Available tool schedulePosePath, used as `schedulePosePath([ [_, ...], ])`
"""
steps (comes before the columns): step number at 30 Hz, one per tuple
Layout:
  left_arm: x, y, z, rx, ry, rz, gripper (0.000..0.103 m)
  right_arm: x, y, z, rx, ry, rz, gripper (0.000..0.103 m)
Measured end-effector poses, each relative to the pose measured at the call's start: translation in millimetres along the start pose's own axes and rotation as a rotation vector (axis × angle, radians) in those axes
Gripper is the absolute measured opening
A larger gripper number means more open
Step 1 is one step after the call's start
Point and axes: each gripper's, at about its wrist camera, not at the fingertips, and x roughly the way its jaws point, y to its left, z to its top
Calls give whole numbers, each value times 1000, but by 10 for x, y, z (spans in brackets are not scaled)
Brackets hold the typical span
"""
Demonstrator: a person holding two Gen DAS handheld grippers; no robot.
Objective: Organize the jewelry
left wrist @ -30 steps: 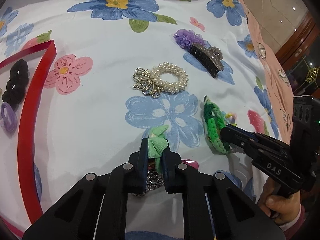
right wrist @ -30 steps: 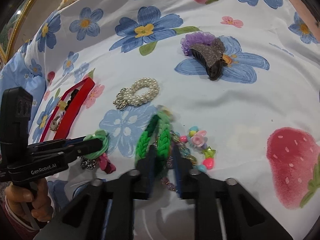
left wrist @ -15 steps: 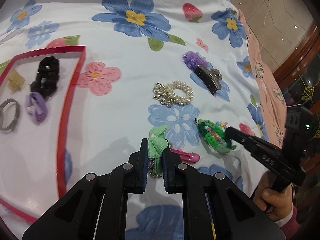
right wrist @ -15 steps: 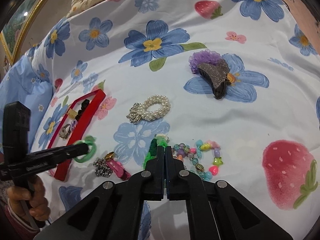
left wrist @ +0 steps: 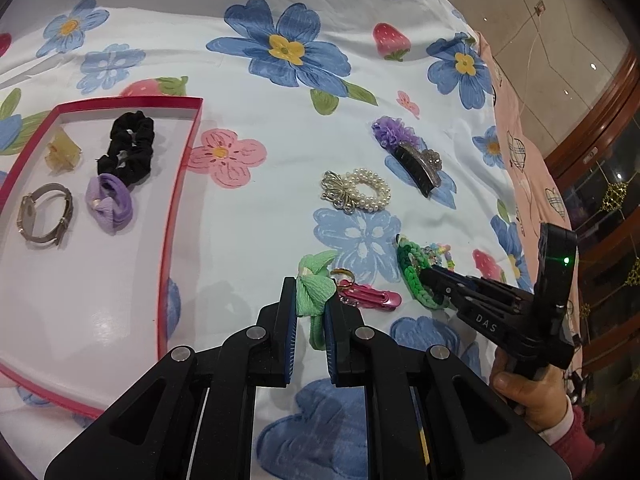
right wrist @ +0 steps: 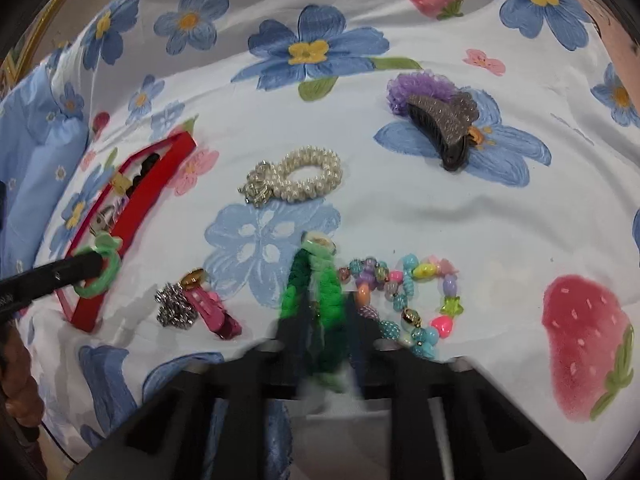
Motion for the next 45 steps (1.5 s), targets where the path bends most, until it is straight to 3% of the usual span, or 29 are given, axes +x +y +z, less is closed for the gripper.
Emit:
schedulePosePath([
  [8, -253, 217, -27, -41, -47, 17, 10, -218, 124, 50, 10, -59, 73, 11],
  [17, -567, 629, -114, -114, -98, 60, 10, -287, 710, 224, -46, -83, 196, 11],
  [32, -980, 1349, -243, -243, -163, 134, 10, -47, 1730, 297, -177, -34, 344, 11],
  [45, -910, 1786, -220, -306, -147, 170, 10, 265, 2238, 403, -246, 11, 381, 11],
])
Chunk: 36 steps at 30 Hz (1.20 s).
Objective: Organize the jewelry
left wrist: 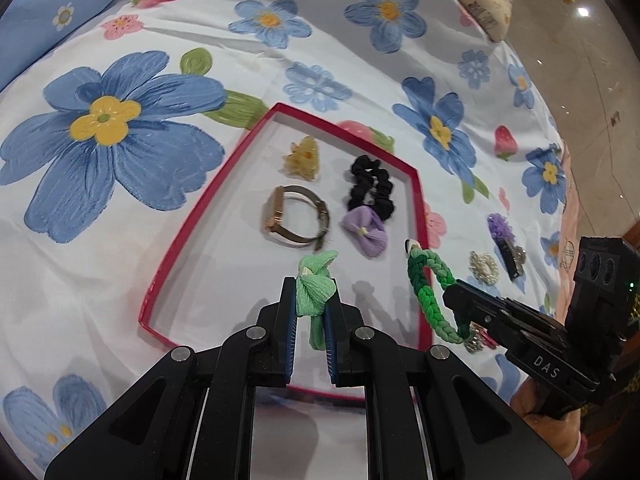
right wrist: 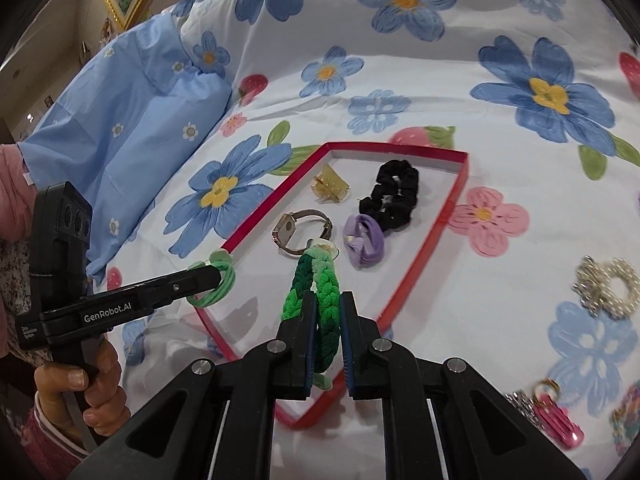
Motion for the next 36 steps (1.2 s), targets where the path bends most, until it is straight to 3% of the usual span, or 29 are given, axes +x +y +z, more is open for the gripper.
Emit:
schedulePosePath([
  [11, 404, 141, 131, -1, 66, 52, 11, 559, -26, 80, -23, 89, -32, 11],
  [23, 527, 194, 155, -8, 86, 81, 11, 713, -13, 142, -58, 118, -51, 15],
  [28, 536, 181, 155, 0, 86, 99, 16, 734, 3, 148, -67, 126, -55, 15],
  [30, 529, 177, 158, 3, 83, 108, 25, 728, 6, 148, -67, 127, -53, 15],
  [36, 491, 171, 161, 4, 76, 119, 30, 654, 10, 157, -59, 112, -42, 16],
])
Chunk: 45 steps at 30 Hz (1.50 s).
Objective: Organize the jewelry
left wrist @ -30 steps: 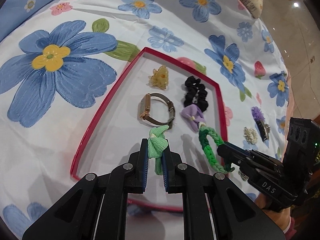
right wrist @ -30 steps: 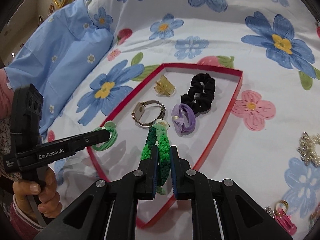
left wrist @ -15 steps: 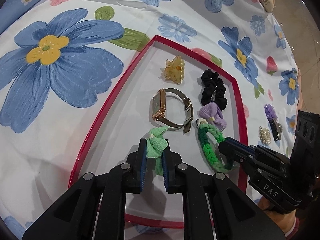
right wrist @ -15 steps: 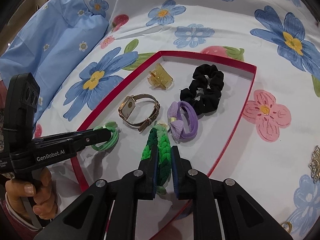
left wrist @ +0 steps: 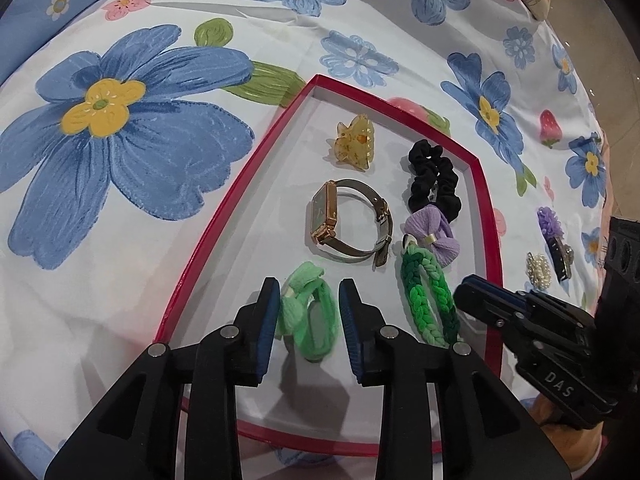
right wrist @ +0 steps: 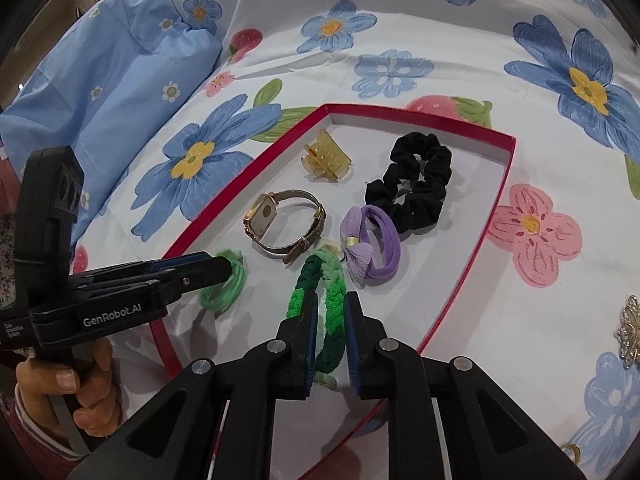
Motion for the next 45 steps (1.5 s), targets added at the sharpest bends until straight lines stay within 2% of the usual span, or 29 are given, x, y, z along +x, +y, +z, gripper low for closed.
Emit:
schedulePosePath([
  [2, -34, -2, -9, -1, -6, 4, 34, -50, -2, 0, 5, -10, 6, 16],
  [6, -135, -24, -27, -4, -25, 0, 34, -201, -24, -20, 22, -37, 14, 19],
  [10, -274, -97, -60, -5, -49, -16, 34, -396, -68, -73, 41, -72, 22, 28],
  [13, -374, -197, -101, 3, -66, -33, 41, -544, -119, -125, 62, -94, 28, 29],
  [19, -517, -473, -201, 44, -74, -79, 41, -892, -295, -331, 111, -141, 14, 33],
  [31, -600, -1150, -394, 160, -47, -157, 41, -1561, -841, -820, 237, -216, -71, 34],
  [45, -484, -1735, -652, 271, 19, -185, 43, -2058, -1430, -1424, 364, -257, -172, 36],
])
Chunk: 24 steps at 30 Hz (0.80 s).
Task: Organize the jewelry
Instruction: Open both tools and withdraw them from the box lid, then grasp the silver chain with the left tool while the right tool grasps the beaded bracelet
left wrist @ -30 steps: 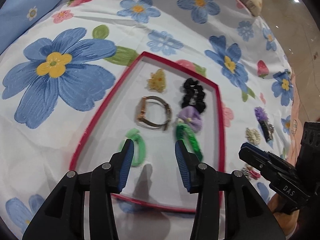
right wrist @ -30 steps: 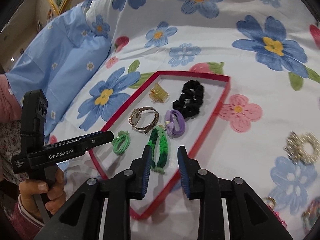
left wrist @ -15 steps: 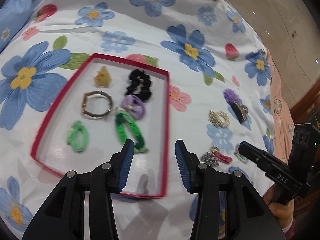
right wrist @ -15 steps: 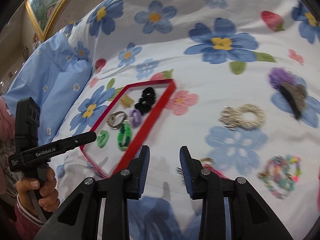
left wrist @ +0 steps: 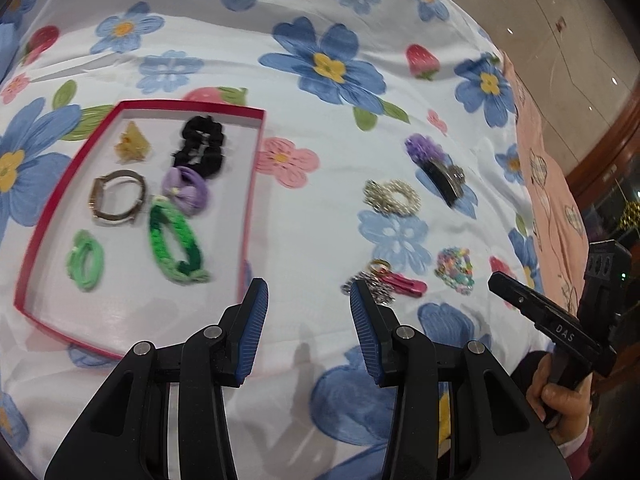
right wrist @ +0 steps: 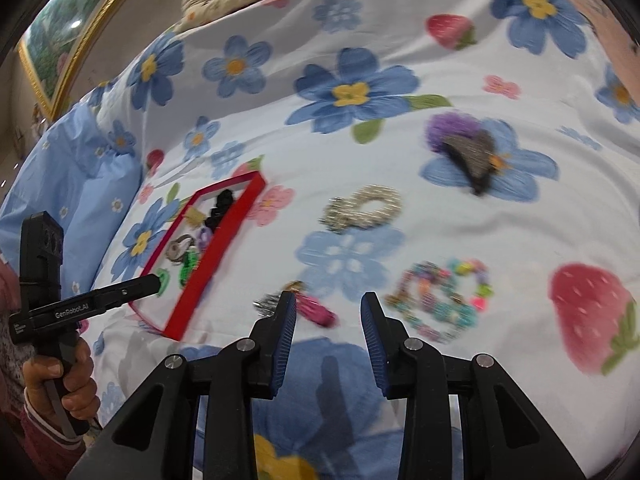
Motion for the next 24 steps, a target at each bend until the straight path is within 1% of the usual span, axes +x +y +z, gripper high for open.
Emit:
schedulePosePath([
  [2, 64, -76, -17, 13, 13, 0, 46, -48, -139, -41, 25, -3, -18, 36],
  [4, 130, -140, -36, 26, 30, -5, 46, -78, -255, -75, 46, -3, -32, 38],
  [11, 366, -351, -122, 75, 86, -6, 46, -105, -564, -145, 99, -8, -72, 38],
  [24, 705, -501, -166, 101, 152, -12, 46, 39, -705, -136, 86, 8, -105, 38],
])
